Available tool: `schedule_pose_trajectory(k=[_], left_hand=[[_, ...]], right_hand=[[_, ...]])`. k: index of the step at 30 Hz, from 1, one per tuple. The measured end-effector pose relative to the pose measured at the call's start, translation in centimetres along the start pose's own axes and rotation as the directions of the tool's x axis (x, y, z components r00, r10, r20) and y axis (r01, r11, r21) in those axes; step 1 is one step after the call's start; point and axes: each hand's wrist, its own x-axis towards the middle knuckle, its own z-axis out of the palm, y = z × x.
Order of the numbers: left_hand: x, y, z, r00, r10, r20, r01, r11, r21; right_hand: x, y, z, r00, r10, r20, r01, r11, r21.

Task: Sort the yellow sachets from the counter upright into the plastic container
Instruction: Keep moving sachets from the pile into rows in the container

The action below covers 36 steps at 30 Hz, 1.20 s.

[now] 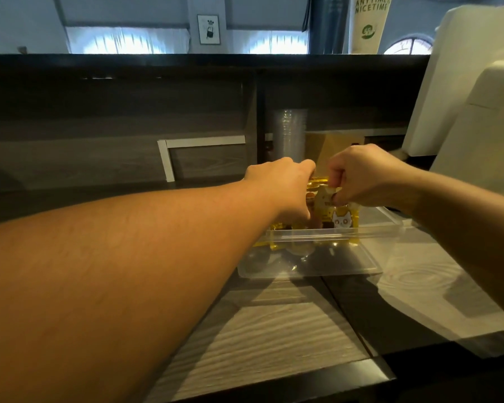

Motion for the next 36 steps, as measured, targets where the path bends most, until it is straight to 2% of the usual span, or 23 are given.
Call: schedule_pose_trajectory(k=[5, 9, 14, 17, 20, 24, 27, 32, 36], left_hand=[[0.7, 1.1, 0.9, 0.997, -0.044, 0.058, 0.038, 0.994, 0.105], [0.8, 1.1, 1.0, 0.999, -0.028, 0.04, 0.026, 0.997, 0.07], [0.8, 0.8, 1.0, 0.999, -0.037, 0.03, 0.037, 0.999, 0.007], [0.7, 0.5, 1.1, 0.999, -0.033, 0.03, 0.033, 0.999, -0.015], [0.8, 0.2, 0.9, 1.0, 0.013, 0.023, -0.013, 1.0, -0.006], [0.6, -0.8, 0.1, 0.994, -0.015, 0.109, 0.014, 1.0, 0.017], [0.0, -1.7, 0.5, 0.996, -0.057, 0.063, 0.055, 0.998, 0.037], [-0.6, -2.0, 0.6, 0.999, -0.044, -0.016, 0.043, 0.999, -0.033], [-1.8, -2.9, -1.5, 0.991, -0.096, -0.09, 0.084, 0.989, -0.123]], right_hand=[[0.3, 0.1, 0.3, 0.999, -0.01, 0.034, 0.01, 1.0, 0.019], [0.0, 0.2, -0.8, 0.996, -0.042, 0.075, 0.039, 0.998, 0.052], [0.5, 0.5, 0.3, 0.998, -0.058, 0.018, 0.058, 0.998, 0.03], [0.6, 0.4, 1.2, 0.997, -0.025, 0.07, 0.019, 0.997, 0.079], [1.0, 0.2, 1.7, 0.992, -0.039, 0.119, 0.038, 0.999, 0.014], [1.5, -0.3, 1.8, 0.985, -0.038, 0.168, 0.051, 0.996, -0.073], [1.5, -0.2, 2.1, 0.982, 0.002, 0.19, 0.022, 0.992, -0.122], [1.4, -0.1, 2.0, 0.979, -0.006, 0.203, 0.022, 0.997, -0.076], [1.0, -0.9, 0.8, 0.983, -0.038, 0.179, 0.049, 0.997, -0.057]])
